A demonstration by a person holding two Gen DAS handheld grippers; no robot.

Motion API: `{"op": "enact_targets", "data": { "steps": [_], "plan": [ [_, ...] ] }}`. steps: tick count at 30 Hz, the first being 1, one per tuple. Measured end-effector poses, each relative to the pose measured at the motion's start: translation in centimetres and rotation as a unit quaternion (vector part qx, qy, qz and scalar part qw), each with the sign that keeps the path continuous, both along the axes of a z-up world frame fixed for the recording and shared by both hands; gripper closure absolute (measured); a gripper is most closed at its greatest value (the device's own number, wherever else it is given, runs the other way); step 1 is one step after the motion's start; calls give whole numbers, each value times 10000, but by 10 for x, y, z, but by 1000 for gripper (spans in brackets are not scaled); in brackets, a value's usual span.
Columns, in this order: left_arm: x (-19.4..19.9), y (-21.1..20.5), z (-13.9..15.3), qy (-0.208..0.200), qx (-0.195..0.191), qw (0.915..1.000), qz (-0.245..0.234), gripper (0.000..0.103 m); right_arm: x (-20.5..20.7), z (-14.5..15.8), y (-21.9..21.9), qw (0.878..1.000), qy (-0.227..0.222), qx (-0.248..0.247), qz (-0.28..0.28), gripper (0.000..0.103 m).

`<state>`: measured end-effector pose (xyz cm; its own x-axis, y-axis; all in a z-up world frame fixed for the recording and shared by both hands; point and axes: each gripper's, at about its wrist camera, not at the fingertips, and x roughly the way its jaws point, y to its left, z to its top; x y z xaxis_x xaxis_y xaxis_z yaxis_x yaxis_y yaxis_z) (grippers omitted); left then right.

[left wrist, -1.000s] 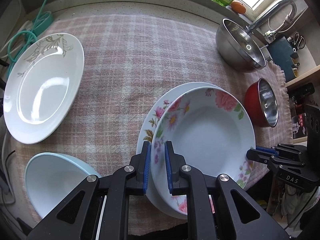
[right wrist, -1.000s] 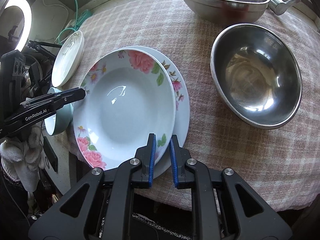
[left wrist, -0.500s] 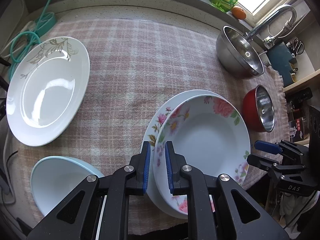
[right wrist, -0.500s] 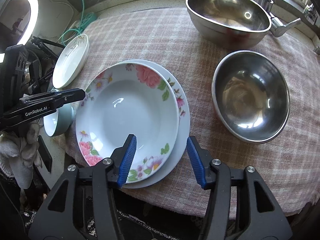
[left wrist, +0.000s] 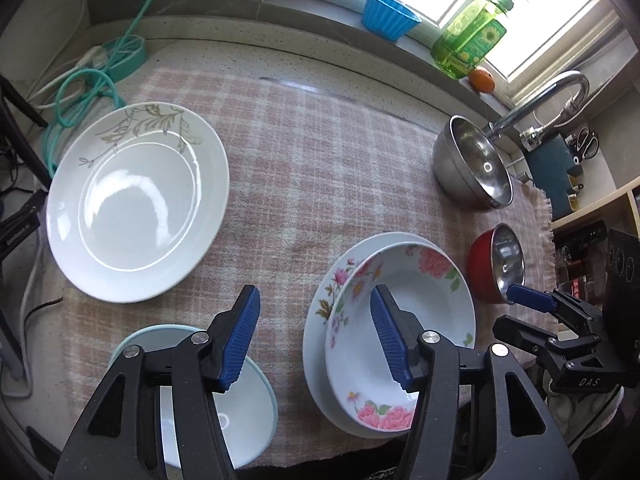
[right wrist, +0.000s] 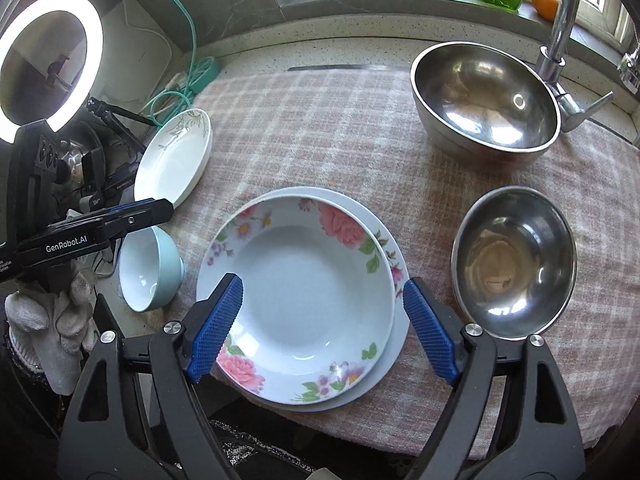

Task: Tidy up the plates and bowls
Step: 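Move the right gripper to the leaf-pattern white plate rim and close on it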

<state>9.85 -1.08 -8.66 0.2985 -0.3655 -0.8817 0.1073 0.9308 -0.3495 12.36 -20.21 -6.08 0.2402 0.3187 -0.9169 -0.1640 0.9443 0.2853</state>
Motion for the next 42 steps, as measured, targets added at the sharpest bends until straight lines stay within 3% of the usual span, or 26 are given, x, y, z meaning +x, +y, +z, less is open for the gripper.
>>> {"op": "enact_targets", "data": {
  "steps": [8, 17, 32, 38, 40, 42],
  "plan": [
    [1, 53, 15, -191, -134, 9975, 664, 46, 32, 16, 29, 9994, -215, 233, 140, 18],
    [-3, 116, 12, -237, -178, 9895, 1417, 46, 72, 17, 67, 9982, -179, 476, 328, 18],
    [9, 182, -27, 93, -560, 9701, 2360, 47, 132, -28, 127, 9948, 362, 689, 661, 18],
    [17, 189, -34, 136, -491, 9687, 2430, 51, 148, -43, 147, 9934, 473, 710, 762, 18],
    [20, 192, -38, 181, -497, 9685, 2433, 55, 153, -48, 150, 9928, 534, 772, 742, 21],
    [24, 191, -41, 209, -475, 9690, 2417, 59, 159, -53, 155, 9917, 633, 829, 746, 32]
  ]
}}
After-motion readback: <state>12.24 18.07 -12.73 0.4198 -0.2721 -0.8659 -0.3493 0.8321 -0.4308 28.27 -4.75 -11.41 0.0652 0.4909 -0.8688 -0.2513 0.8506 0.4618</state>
